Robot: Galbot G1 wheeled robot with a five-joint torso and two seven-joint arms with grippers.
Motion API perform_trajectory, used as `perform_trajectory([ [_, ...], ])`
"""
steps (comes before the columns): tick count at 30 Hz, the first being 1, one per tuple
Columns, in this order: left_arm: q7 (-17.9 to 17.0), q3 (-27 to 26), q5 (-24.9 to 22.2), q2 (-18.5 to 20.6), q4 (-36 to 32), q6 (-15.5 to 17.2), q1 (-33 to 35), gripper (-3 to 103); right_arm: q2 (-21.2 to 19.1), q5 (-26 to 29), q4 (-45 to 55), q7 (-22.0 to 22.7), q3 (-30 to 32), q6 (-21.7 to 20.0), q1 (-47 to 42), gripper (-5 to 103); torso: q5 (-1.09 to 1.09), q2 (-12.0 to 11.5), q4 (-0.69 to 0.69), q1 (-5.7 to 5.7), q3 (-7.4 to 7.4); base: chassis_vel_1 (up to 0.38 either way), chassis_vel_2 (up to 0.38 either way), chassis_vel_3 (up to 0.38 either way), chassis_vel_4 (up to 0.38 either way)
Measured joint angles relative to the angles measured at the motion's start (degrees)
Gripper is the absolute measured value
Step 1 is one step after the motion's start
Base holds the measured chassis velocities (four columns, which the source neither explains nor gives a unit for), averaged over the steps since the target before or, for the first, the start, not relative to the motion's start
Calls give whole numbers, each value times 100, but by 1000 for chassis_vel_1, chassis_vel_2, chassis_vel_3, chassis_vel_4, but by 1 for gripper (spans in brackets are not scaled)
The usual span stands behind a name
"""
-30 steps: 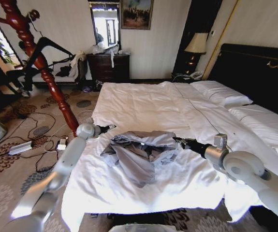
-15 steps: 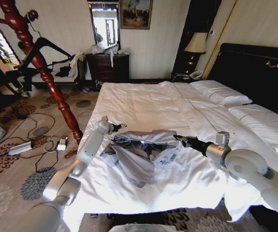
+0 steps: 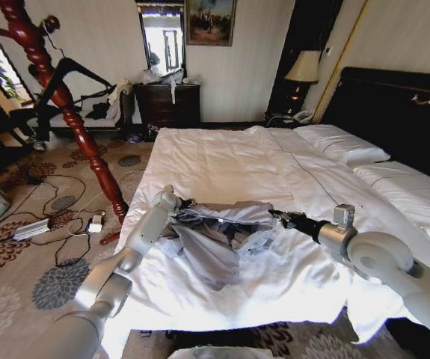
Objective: Pick up the clothes from the bed and hang them on the clothes hanger.
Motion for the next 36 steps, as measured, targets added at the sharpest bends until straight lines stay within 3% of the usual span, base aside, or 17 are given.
perform_trajectory([
  [4, 0, 13, -15, 28, -81, -1, 47, 41, -2, 6, -12, 16, 0, 0, 4, 0, 0, 0, -1, 0, 0, 0, 0, 0, 0],
  [5, 0, 30, -20, 53, -144, -2, 87, 30, -2, 28, -12, 36, -1, -4, 5, 0, 0, 0, -1, 0, 0, 0, 0, 0, 0],
  [7, -2, 35, -20, 64, -176, -2, 114, 30, -2, 56, -6, 50, -1, -12, 5, 0, 0, 0, -1, 0, 0, 0, 0, 0, 0],
  [9, -13, 36, -19, 75, -232, -2, 160, 19, -2, 78, 2, 64, -1, -20, 6, 0, 0, 0, 0, 0, 0, 0, 0, 0, 0],
  [10, -13, 36, -19, 75, -232, -2, 160, 19, -2, 78, 2, 64, -1, -20, 6, 0, 0, 0, 0, 0, 0, 0, 0, 0, 0],
  [14, -41, 80, -37, 154, -391, -4, 238, 2, 0, 99, 3, 77, -1, -20, 14, 0, 0, 0, -1, 0, 0, 0, 0, 0, 0],
  [26, -188, 214, -112, 608, -984, -4, 364, 0, 75, 95, 18, 86, -34, -9, 53, 0, -1, 0, 1, 0, 0, 0, 0, 0, 0],
  [36, -321, 297, -124, 1414, -2243, -35, 474, 0, 310, 22, -17, 172, -217, 90, 369, 0, -1, 0, 3, 0, 0, 0, 0, 0, 0],
])
